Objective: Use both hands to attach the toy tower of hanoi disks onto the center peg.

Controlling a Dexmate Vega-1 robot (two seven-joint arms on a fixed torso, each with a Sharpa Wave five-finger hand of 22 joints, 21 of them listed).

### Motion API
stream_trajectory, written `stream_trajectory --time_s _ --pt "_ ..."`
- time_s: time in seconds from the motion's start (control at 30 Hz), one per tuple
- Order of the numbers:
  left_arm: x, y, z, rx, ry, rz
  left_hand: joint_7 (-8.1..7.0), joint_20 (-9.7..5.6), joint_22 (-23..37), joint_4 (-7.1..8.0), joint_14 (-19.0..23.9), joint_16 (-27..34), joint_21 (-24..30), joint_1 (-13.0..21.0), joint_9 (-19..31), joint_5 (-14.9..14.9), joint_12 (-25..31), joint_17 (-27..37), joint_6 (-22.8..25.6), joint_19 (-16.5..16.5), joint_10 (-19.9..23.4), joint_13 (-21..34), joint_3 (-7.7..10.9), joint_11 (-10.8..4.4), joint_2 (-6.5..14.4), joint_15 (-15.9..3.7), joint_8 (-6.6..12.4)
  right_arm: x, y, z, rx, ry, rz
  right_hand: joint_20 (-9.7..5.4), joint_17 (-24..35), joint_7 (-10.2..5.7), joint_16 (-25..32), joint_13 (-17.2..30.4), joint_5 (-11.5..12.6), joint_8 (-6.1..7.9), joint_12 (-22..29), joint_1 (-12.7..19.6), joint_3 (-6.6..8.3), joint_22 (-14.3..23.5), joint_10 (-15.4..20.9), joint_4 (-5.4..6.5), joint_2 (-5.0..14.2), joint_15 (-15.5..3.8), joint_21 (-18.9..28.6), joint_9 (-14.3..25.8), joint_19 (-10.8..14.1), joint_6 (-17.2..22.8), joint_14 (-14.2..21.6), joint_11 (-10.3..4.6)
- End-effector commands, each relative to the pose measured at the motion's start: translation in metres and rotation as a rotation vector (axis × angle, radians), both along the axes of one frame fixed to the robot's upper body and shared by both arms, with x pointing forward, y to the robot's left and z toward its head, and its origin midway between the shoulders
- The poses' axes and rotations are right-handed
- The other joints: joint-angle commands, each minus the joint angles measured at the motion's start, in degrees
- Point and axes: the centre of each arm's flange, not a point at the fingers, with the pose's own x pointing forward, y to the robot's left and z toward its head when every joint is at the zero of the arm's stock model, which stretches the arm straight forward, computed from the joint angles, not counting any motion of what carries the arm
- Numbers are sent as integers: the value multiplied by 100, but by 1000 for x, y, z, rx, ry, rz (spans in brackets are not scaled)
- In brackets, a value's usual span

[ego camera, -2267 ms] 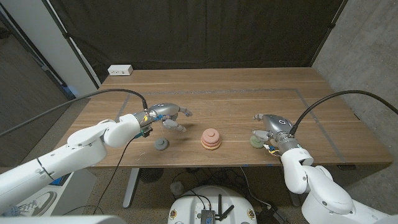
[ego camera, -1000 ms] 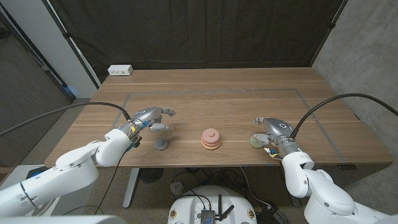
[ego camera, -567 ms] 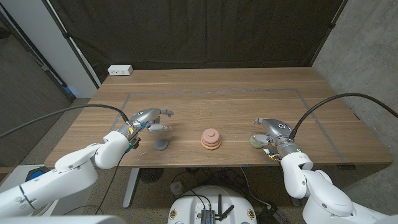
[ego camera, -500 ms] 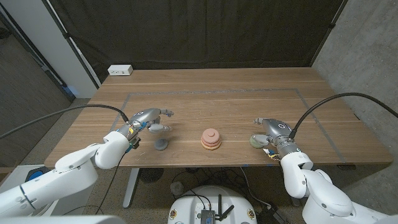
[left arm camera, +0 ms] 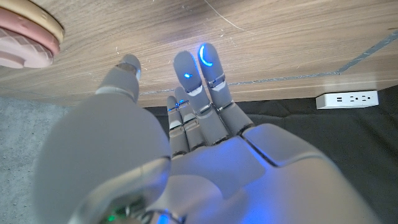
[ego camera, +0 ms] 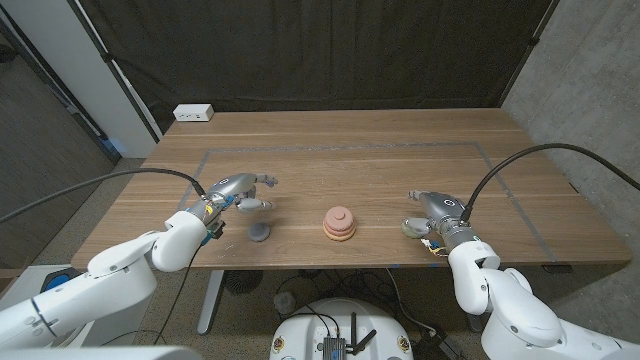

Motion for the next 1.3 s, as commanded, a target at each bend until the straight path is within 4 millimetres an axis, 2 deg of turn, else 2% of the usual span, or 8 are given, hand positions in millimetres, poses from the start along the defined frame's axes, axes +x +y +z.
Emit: stream_trajectory --time_s 0.03,0.2,0.7,1.3 --pt "1 2 4 -12 -11 3 15 -790 14 5 45 12 31 5 16 33 -2 16 79 62 73 20 45 30 82 -390 -22 2 2 -4 -21 39 -23 -659 -35 -23 -54 -6 -22 -5 5 41 -26 9 -41 8 -53 -475 -30 12 -30 16 -34 -8" --pt "0 3 5 -16 -12 1 27 -790 13 8 41 5 29 -3 18 40 -2 16 92 61 91 26 55 35 97 -389 -29 2 2 -7 -27 55 -34 -662 -87 -39 -70 -20 -47 49 42 19 -70 13 -21 23 -59 -475 -35 10 -41 128 -41 -6" --pt "-1 3 6 -13 -17 -13 3 -791 17 1 58 14 36 -7 24 59 7 39 137 81 159 41 84 6 120 -390 -43 8 3 -16 -36 86 -86 -660 -104 -38 -60 -32 -65 -10 58 5 -107 14 -51 32 -44 -475 -40 5 -41 -63 -28 -3" --pt "2 2 10 -19 -21 -32 14 -793 23 -7 68 4 34 -23 32 88 -6 49 171 85 197 64 123 14 136 -389 -76 20 -1 -23 -20 125 -107 -660 -131 -20 -39 -50 -77 32 87 23 -158 13 -40 22 -29 -476 -48 -8 -26 -58 -6 29"
